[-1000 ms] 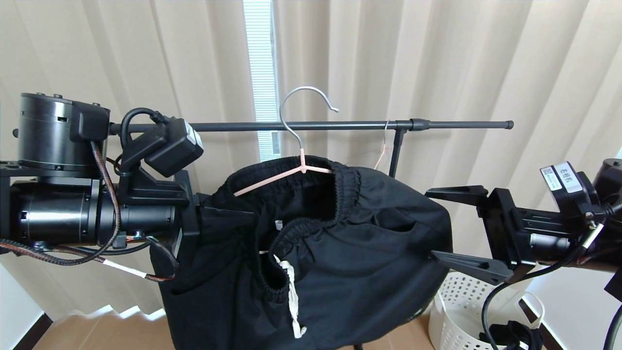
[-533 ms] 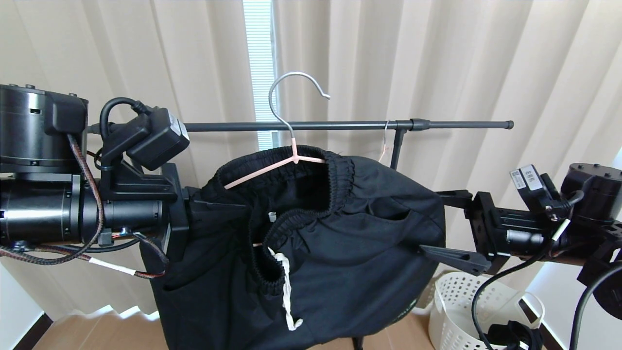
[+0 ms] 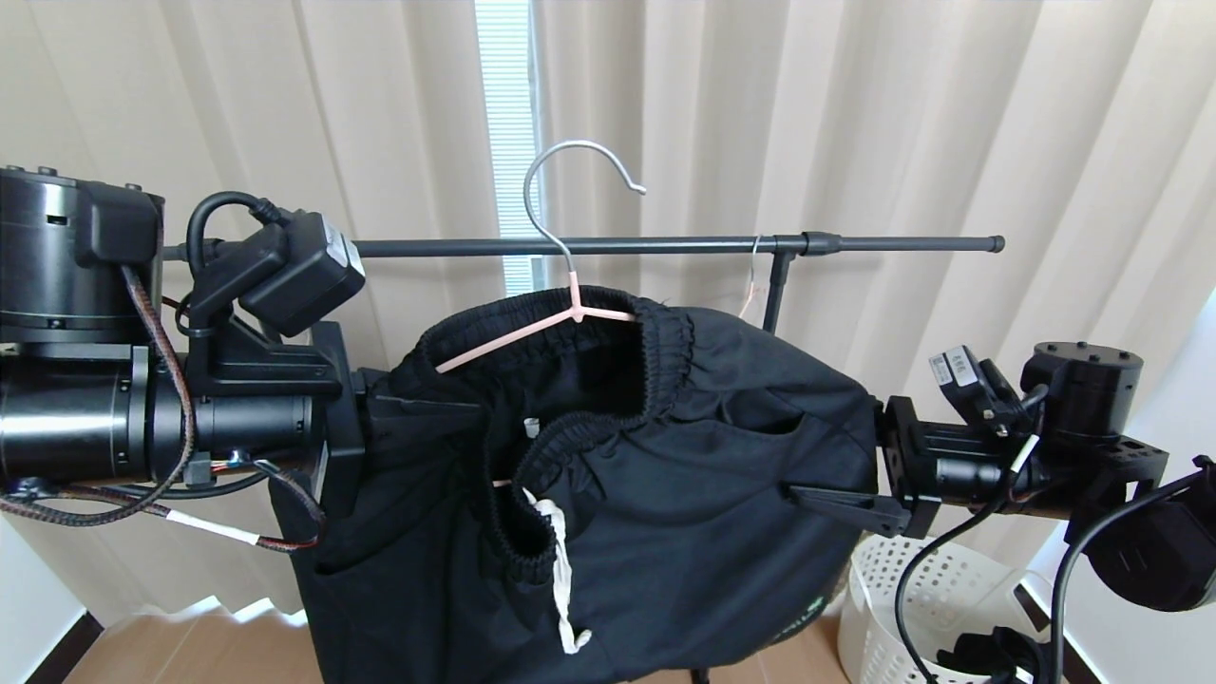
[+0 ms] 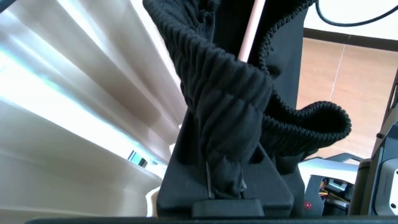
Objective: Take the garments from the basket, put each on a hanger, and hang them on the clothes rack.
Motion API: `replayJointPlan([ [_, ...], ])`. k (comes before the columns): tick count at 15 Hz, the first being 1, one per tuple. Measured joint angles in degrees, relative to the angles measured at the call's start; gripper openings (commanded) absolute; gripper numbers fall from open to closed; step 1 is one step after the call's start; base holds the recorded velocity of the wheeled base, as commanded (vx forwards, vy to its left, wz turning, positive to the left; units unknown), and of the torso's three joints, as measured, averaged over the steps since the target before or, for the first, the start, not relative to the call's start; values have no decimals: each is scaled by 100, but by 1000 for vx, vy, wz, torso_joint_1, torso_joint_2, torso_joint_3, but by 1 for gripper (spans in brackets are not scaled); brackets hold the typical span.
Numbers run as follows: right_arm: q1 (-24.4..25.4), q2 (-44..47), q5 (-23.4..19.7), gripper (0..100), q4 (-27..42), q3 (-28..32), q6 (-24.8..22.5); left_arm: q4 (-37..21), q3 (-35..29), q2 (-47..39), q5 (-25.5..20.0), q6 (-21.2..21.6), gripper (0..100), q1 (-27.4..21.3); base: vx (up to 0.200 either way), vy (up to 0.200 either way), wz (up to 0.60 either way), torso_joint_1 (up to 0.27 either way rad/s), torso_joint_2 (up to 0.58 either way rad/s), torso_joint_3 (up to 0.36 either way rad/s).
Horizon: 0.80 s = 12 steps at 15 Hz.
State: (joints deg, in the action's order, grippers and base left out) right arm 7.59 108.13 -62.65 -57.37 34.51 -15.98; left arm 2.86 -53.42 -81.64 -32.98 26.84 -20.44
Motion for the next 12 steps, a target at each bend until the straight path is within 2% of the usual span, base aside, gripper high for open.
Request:
replayJointPlan([
  [2, 0, 79, 13, 0, 4, 62, 0, 0, 9, 61, 2, -90, 0, -2, 0, 0, 0, 0, 0, 0],
  [10, -291, 273, 205, 0, -44, 369, 2, -2, 229, 372, 2, -1078, 0, 35, 0, 0, 0, 0, 0, 0],
  [12, -391, 355, 273, 0, -44, 460, 0, 0, 244, 438, 0, -1161, 0, 124, 0, 0, 0, 0, 0, 0],
])
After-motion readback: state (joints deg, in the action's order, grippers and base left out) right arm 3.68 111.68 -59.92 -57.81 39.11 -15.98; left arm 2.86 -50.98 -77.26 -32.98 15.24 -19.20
